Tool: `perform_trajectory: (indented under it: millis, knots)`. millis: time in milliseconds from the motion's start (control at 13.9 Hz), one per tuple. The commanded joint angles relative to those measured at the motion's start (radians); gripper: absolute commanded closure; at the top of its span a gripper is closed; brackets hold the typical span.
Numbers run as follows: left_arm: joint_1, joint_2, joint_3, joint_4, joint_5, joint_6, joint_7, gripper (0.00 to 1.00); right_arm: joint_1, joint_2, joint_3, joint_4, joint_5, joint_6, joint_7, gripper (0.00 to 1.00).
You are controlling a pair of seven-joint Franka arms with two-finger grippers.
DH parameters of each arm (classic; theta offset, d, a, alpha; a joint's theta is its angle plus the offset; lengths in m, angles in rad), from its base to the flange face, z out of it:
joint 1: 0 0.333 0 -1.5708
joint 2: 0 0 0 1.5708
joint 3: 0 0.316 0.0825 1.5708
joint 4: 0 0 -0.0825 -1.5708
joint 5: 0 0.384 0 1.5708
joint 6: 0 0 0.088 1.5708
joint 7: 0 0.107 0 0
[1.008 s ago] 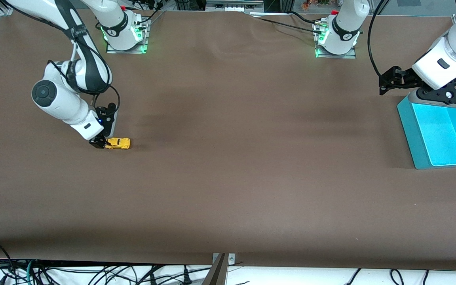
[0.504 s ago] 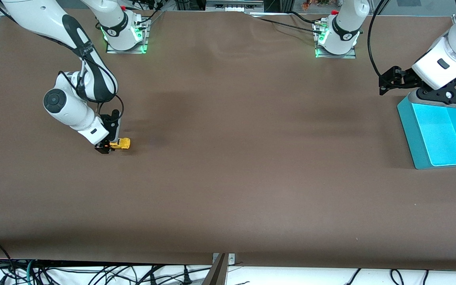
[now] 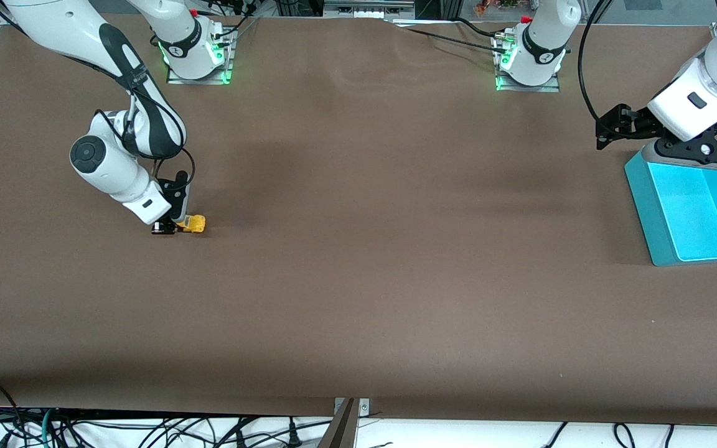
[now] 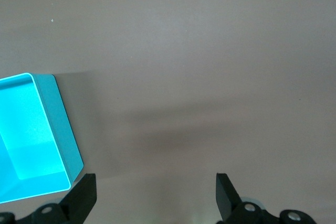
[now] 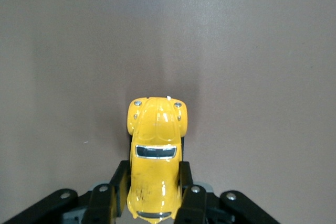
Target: Wind and store yellow beetle car
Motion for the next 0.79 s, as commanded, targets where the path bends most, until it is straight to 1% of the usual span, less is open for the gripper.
perform_trajectory:
  millis: [0,144,288,360,504,720]
  knots:
    - [-0.002,0.016,0.005,0.031,-0.016,-0.017,0.015,0.00,-0.008,-0.014,0.005,0.001,-0.009,-0.002,-0.051,0.78]
    - [-0.002,0.015,0.005,0.031,-0.016,-0.017,0.013,0.00,-0.003,-0.025,0.019,0.022,-0.012,-0.009,-0.046,0.78]
    - [-0.002,0.015,0.005,0.033,-0.016,-0.017,0.013,0.00,-0.003,-0.025,0.057,0.060,-0.009,-0.073,-0.029,0.78]
    - [-0.002,0.016,0.005,0.031,-0.016,-0.017,0.013,0.00,-0.002,-0.025,0.063,0.076,-0.007,-0.099,-0.013,0.78]
    - [0.000,0.016,0.005,0.031,-0.016,-0.017,0.013,0.00,0.006,-0.011,0.065,0.078,-0.009,-0.106,0.009,0.78]
    - [0.000,0.016,0.005,0.031,-0.016,-0.017,0.013,0.00,0.008,0.030,0.065,0.071,-0.009,-0.074,-0.003,0.78]
